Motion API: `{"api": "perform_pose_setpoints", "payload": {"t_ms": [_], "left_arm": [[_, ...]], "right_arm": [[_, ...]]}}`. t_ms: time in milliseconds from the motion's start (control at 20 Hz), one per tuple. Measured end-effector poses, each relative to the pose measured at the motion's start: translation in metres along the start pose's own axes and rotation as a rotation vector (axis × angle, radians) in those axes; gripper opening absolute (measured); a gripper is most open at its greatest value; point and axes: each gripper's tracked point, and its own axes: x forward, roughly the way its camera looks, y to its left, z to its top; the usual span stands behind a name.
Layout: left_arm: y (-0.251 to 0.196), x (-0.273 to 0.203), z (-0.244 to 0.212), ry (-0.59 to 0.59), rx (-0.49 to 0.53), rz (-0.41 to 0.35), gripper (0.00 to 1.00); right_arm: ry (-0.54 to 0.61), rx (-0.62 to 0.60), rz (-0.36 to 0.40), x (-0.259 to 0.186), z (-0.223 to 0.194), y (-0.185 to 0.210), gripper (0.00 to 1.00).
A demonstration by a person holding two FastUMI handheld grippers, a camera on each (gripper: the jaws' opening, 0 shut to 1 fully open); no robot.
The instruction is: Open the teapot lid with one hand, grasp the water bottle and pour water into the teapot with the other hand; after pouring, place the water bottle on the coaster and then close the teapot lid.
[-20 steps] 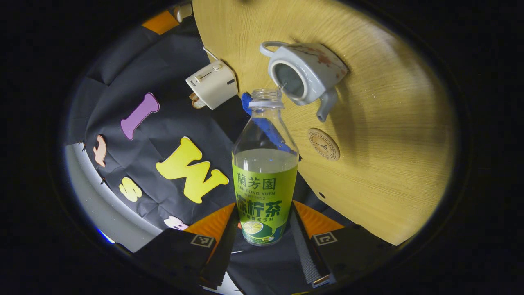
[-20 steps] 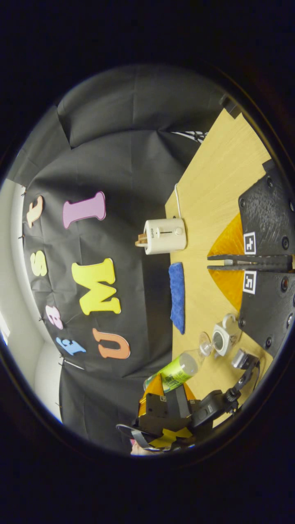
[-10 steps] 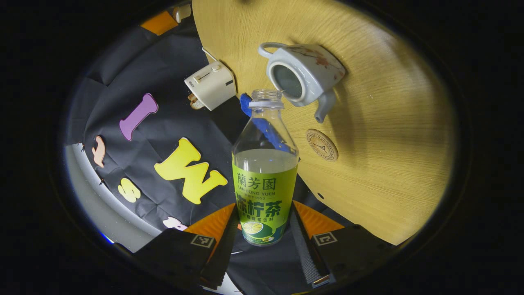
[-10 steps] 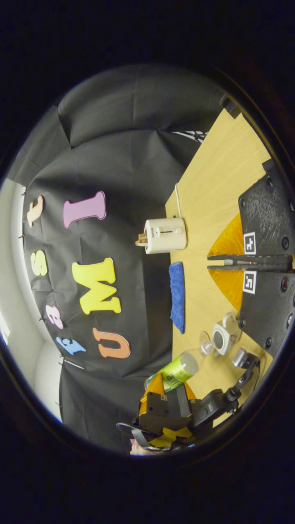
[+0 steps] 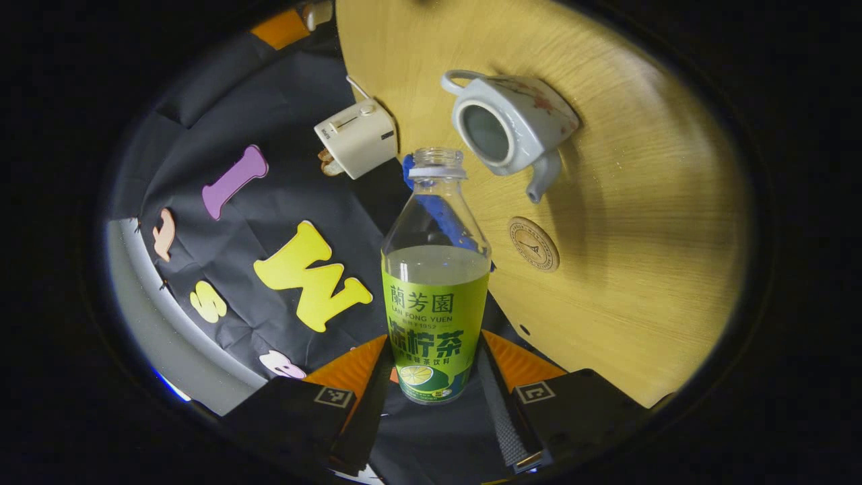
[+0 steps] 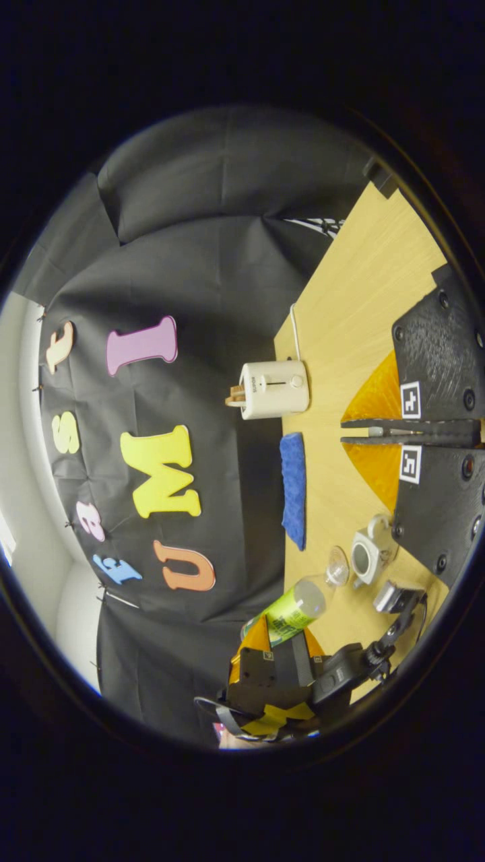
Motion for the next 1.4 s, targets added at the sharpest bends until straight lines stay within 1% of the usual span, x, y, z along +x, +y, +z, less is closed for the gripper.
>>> {"api": "perform_pose_setpoints", "payload": {"t_ms": [50, 150, 200, 250, 300, 350, 400, 500, 550, 600, 700, 750, 900, 1000, 1150, 1200, 1250, 1350, 1400], "left_arm": [[-0.006, 0.002, 0.001, -0.014, -0.063, -0.01, 0.72], [-0.016, 0.001, 0.0, -0.044, -0.216, -0.016, 0.72], [-0.023, 0.001, 0.003, -0.064, -0.291, -0.034, 0.72], [-0.034, 0.0, 0.005, -0.078, -0.379, -0.065, 0.72], [-0.047, -0.002, 0.008, -0.096, -0.484, -0.112, 0.72], [-0.057, -0.006, 0.011, -0.107, -0.593, -0.152, 0.72], [-0.063, -0.011, 0.011, -0.112, -0.694, -0.171, 0.72], [-0.059, -0.013, 0.002, -0.108, -0.883, -0.149, 0.72], [-0.058, -0.015, -0.002, -0.106, -0.979, -0.14, 0.72], [-0.061, -0.015, -0.005, -0.104, -1.081, -0.147, 0.72], [-0.066, -0.019, -0.005, -0.127, -1.294, -0.176, 0.73], [-0.065, -0.022, -0.007, -0.131, -1.388, -0.179, 0.72], [-0.048, -0.021, -0.022, -0.155, -1.642, -0.147, 0.72], [-0.042, -0.009, -0.027, -0.19, -1.774, -0.129, 0.73], [-0.033, 0.005, -0.029, -0.214, -1.955, -0.156, 0.73], [-0.027, 0.01, -0.031, -0.224, -1.999, -0.152, 0.74], [-0.021, 0.017, -0.035, -0.234, -2.027, -0.136, 0.74], [-0.01, 0.031, -0.038, -0.257, -2.06, -0.108, 0.73], [-0.005, 0.038, -0.037, -0.272, -2.074, -0.1, 0.74]], "right_arm": [[0.0, 0.0, -0.004, -0.001, 0.002, 0.0, 0.02], [-0.008, -0.005, -0.011, -0.002, 0.008, 0.0, 0.02], [-0.015, -0.006, -0.014, -0.004, 0.012, 0.002, 0.0], [-0.019, -0.008, -0.012, -0.005, 0.015, 0.005, 0.0], [-0.022, -0.007, -0.008, -0.006, 0.017, 0.008, 0.02], [-0.025, -0.006, -0.002, -0.007, 0.02, 0.013, 0.0], [-0.03, -0.006, 0.001, -0.008, 0.022, 0.016, 0.0], [-0.04, -0.007, 0.01, -0.01, 0.029, 0.023, 0.0], [-0.037, -0.005, 0.018, -0.009, 0.031, 0.028, 0.02], [-0.035, -0.004, 0.029, -0.01, 0.033, 0.032, 0.0], [-0.042, -0.027, 0.034, -0.009, 0.038, 0.038, 0.02], [-0.048, -0.031, 0.036, -0.01, 0.042, 0.042, 0.0], [-0.045, -0.037, 0.058, -0.009, 0.041, 0.059, 0.0], [-0.035, -0.044, 0.075, -0.008, 0.038, 0.069, 0.0], [-0.032, -0.06, 0.086, -0.007, 0.038, 0.079, 0.0], [-0.03, -0.063, 0.089, -0.006, 0.037, 0.081, 0.02], [-0.025, -0.067, 0.092, -0.005, 0.036, 0.084, 0.0], [-0.016, -0.07, 0.098, -0.002, 0.034, 0.087, 0.0], [-0.013, -0.072, 0.098, 0.001, 0.031, 0.087, 0.02]]}}
